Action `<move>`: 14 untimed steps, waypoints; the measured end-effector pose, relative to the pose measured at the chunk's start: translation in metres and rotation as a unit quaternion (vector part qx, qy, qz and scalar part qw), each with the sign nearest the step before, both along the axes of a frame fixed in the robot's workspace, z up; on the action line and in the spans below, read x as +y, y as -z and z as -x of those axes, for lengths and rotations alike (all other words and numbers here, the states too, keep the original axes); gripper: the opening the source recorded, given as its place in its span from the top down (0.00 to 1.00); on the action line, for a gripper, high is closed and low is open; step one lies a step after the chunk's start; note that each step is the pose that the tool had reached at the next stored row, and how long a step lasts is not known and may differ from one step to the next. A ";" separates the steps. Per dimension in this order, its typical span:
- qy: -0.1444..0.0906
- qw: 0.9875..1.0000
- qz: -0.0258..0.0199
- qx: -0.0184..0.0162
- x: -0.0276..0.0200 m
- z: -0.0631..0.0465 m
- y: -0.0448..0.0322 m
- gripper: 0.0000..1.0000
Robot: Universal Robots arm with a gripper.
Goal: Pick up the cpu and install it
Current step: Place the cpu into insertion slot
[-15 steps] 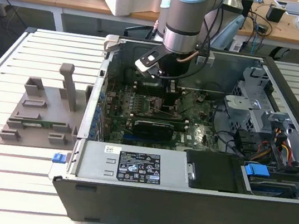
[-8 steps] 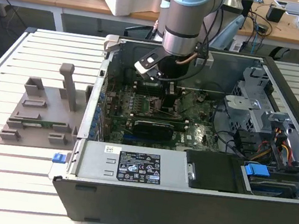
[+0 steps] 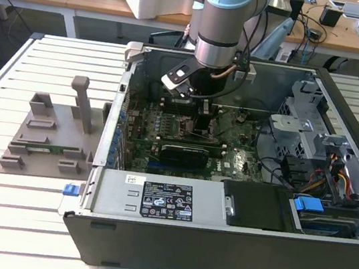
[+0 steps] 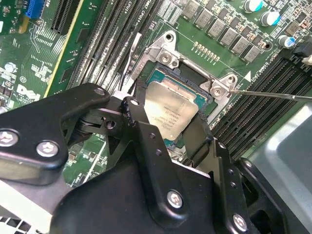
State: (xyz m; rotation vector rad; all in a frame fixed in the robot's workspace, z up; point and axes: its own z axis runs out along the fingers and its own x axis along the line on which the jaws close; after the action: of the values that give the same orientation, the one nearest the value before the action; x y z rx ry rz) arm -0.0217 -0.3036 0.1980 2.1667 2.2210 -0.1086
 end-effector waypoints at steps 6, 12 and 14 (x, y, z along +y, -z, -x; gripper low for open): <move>0.000 1.000 0.000 0.000 0.0000 0.000 0.0002 0.45; 0.000 1.000 0.000 0.000 0.0000 0.000 -0.0033 0.38; 0.000 1.000 0.000 0.000 0.0004 0.000 -0.0071 0.38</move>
State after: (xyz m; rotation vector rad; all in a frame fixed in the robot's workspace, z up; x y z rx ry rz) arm -0.0217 -0.3031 0.2051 2.1668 2.2211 -0.1085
